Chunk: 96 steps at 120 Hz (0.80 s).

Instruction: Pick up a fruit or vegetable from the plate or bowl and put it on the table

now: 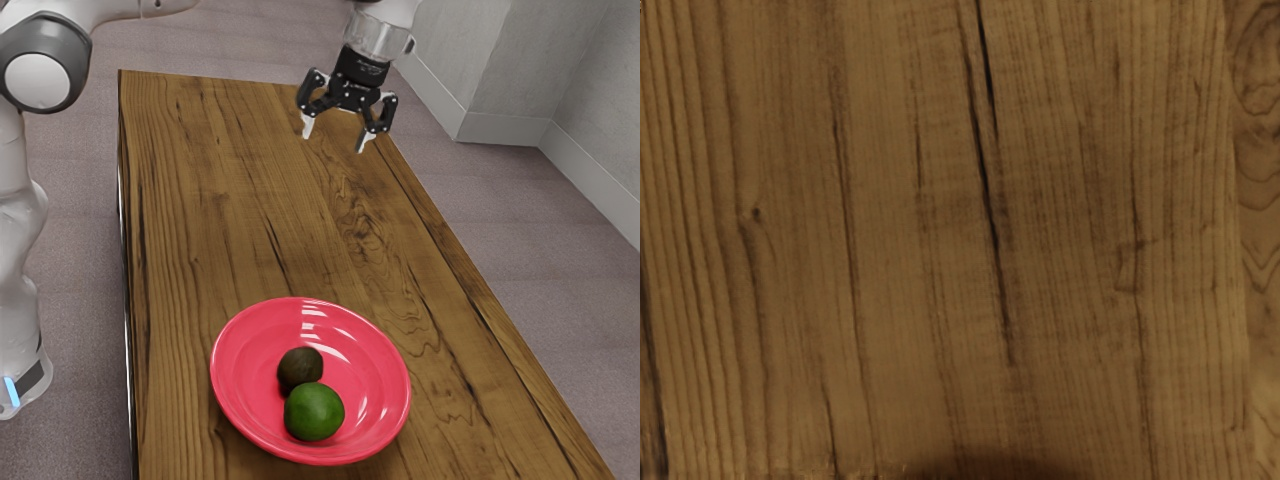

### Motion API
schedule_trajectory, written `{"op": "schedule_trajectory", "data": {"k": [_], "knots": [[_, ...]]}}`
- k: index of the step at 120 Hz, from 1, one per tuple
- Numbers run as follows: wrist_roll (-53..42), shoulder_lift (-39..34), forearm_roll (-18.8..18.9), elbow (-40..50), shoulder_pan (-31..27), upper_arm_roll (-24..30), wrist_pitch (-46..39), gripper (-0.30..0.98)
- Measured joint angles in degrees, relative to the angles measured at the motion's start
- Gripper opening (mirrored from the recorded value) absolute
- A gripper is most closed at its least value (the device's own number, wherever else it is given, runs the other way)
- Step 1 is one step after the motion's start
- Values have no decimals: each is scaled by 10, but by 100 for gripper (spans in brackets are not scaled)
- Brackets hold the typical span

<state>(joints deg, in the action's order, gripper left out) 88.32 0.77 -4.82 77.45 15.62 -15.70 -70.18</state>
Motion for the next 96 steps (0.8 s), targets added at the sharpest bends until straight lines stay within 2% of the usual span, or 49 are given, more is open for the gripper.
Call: {"op": "schedule_trajectory", "data": {"k": [20, 39, 52, 75, 84, 96], "knots": [[117, 3, -7, -8, -4, 2, -24, 69], [172, -9, -11, -14, -13, 10, -34, 69], [152, -2, -37, -13, -15, 6, -37, 69], [79, 14, -53, -4, -14, 8, -41, 69], [53, 30, -56, 5, 25, 8, -52, 69], [9, 10, -56, 88, 142, 8, -90, 69]]}}
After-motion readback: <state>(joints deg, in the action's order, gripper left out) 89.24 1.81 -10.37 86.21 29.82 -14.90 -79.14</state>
